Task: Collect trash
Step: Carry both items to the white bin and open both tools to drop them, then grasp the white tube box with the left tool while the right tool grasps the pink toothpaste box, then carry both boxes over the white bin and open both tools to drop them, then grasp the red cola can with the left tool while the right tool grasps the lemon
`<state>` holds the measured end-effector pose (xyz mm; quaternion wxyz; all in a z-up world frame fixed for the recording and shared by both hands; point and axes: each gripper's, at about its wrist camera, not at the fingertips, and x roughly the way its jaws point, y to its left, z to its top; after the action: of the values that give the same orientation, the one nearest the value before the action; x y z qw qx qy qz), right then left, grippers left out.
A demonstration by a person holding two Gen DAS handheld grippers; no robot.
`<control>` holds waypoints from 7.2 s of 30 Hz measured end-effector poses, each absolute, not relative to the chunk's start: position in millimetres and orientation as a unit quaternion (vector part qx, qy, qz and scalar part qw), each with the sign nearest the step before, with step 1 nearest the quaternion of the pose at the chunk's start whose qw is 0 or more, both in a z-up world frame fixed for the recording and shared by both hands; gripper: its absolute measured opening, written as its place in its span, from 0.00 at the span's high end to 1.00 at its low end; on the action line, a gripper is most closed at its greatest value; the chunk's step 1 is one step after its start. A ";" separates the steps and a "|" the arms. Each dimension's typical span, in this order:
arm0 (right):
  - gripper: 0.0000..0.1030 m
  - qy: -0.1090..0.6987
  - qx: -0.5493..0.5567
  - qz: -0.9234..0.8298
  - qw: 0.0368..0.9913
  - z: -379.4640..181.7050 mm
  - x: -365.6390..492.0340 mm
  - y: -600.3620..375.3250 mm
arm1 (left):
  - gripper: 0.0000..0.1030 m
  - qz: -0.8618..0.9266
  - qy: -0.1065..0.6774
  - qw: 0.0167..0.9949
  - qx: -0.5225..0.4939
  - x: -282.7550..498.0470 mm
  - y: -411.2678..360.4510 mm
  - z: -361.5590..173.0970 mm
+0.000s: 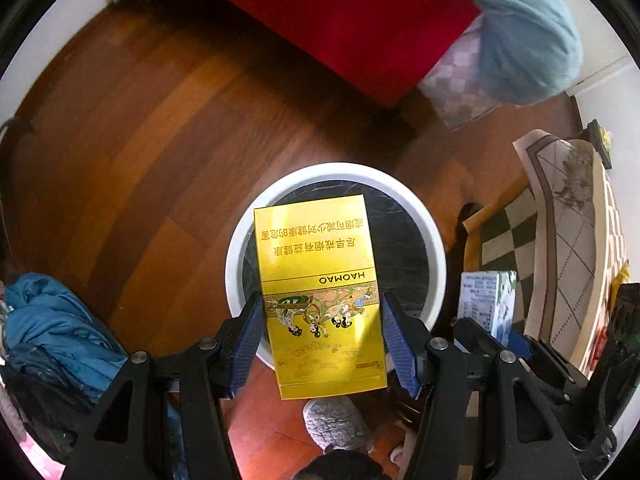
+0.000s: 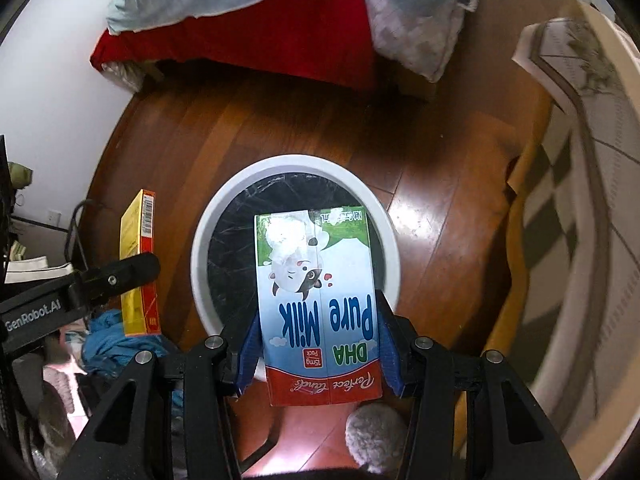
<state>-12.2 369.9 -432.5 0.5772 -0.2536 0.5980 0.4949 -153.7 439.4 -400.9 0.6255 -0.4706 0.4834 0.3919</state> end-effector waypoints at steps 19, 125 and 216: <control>0.01 0.554 -0.289 0.503 0.598 -410.9 -27.8 368.9 | 0.00 0.512 0.468 0.618 -0.370 -215.4 406.4 -344.1; 0.51 0.448 -0.181 0.528 0.698 -197.6 56.6 147.7 | 0.69 0.436 0.416 0.762 -0.236 -81.6 225.3 -183.6; 0.13 0.615 -0.011 0.216 0.759 -307.0 227.2 -130.8 | 0.03 0.377 0.545 0.716 -0.221 50.9 86.7 -332.8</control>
<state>227.2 -130.8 -307.0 0.7586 -0.0108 0.6147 0.2157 50.9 86.7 -332.8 0.7156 -0.2206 0.5450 0.3772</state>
